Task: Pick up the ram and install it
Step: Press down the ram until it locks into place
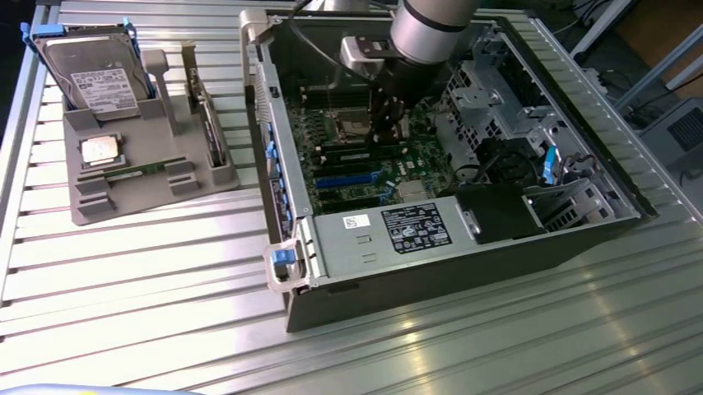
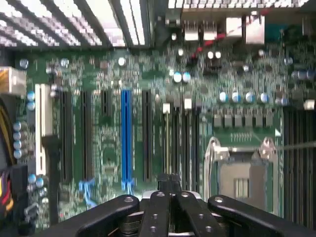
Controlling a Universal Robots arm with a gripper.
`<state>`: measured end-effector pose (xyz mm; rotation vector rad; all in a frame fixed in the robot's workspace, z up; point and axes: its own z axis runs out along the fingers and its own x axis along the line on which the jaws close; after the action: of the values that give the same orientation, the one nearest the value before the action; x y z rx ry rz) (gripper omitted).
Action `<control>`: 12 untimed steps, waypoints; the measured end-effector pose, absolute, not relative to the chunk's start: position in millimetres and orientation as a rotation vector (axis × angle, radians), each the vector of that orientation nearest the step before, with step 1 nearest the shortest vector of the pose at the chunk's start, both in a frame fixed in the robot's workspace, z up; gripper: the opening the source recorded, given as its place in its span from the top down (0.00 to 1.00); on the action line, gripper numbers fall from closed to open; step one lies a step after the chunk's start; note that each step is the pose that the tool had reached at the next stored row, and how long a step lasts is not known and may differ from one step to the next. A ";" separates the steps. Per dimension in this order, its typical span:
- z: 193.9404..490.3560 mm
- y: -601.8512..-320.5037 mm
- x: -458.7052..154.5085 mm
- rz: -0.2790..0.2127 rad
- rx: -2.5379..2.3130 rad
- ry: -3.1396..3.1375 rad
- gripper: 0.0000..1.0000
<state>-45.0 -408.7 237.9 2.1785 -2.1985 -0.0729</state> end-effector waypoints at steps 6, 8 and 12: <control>245.4 -408.6 4.6 -0.082 2.183 -2.202 0.89; 247.7 -408.7 24.9 -0.083 2.183 -2.203 0.89; 250.3 -408.6 36.9 -0.083 2.183 -2.202 0.89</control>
<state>36.9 -408.6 250.3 2.1827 -2.2025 -0.0831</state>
